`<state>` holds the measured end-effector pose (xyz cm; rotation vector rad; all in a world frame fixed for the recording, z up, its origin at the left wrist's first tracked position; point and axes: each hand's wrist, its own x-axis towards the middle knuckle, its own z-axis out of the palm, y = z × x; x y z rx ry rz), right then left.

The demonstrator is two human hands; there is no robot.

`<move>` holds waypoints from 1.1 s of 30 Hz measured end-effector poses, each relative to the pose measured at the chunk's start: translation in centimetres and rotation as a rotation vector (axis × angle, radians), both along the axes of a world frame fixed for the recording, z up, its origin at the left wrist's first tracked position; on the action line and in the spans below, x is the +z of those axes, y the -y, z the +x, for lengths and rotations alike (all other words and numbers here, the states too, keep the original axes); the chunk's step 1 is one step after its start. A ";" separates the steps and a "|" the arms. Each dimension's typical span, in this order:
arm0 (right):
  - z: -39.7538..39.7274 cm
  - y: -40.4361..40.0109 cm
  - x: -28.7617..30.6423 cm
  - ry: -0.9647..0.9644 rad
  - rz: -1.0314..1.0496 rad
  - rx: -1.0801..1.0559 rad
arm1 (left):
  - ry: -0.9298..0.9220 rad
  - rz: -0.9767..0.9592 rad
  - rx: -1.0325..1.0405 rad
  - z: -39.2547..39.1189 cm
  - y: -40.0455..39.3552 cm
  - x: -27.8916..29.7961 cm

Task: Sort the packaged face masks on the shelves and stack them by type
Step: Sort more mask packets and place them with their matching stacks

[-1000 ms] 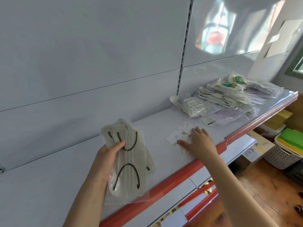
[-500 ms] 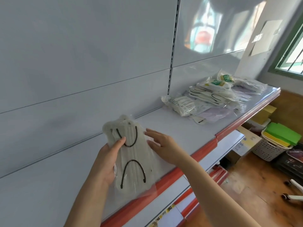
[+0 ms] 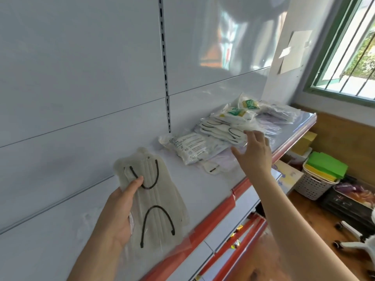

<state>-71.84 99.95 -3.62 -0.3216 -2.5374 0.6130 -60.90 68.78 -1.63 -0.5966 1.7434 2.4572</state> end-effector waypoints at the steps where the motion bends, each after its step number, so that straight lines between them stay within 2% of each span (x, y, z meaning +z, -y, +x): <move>1: -1.5 -1.0 0.1 0.050 0.032 0.012 | 0.005 -0.003 0.011 -0.9 -1.0 0.1; 4: -5.9 -3.7 -0.8 0.197 0.142 0.082 | 0.016 -0.021 0.047 -3.4 -4.2 0.2; 9: -10.2 -5.4 -1.2 0.004 0.115 0.123 | 0.035 -0.039 0.123 -7.2 -8.2 0.5; 12: -9.5 -4.6 0.1 -0.127 -0.002 0.203 | 0.042 -0.056 0.182 -7.7 -8.9 0.9; 15: -6.1 -0.4 0.1 -0.196 -0.056 0.454 | 0.039 -0.083 0.293 -7.3 -8.2 1.8; 18: -1.8 4.3 -1.3 -0.098 -0.076 0.799 | 0.011 -0.064 0.400 -6.3 -6.7 3.2; 22: 2.1 8.1 -0.9 0.239 -0.179 1.294 | 0.012 -0.068 0.448 -4.8 -4.4 4.2; 23: 2.3 8.3 -0.7 0.316 -0.230 1.333 | 0.033 -0.073 0.447 -4.6 -4.1 4.1; 24: 2.1 8.2 -0.7 0.319 -0.270 1.298 | 0.064 -0.077 0.451 -4.3 -3.7 3.7; 25: 1.3 7.9 -0.8 0.242 -0.283 1.202 | 0.094 -0.067 0.458 -4.0 -3.3 3.2; 27: -1.4 6.7 -1.3 0.072 -0.173 0.914 | 0.126 -0.021 0.476 -3.4 -2.6 2.2; 29: -4.7 5.8 -1.3 0.219 0.045 0.730 | 0.140 0.005 0.487 -3.0 -1.8 1.3; 31: -7.2 5.2 -1.3 0.422 0.214 0.726 | 0.152 0.001 0.484 -2.6 -1.5 1.0; 33: -8.2 5.0 -1.4 0.459 0.200 0.772 | 0.146 -0.011 0.479 -2.3 -1.4 0.9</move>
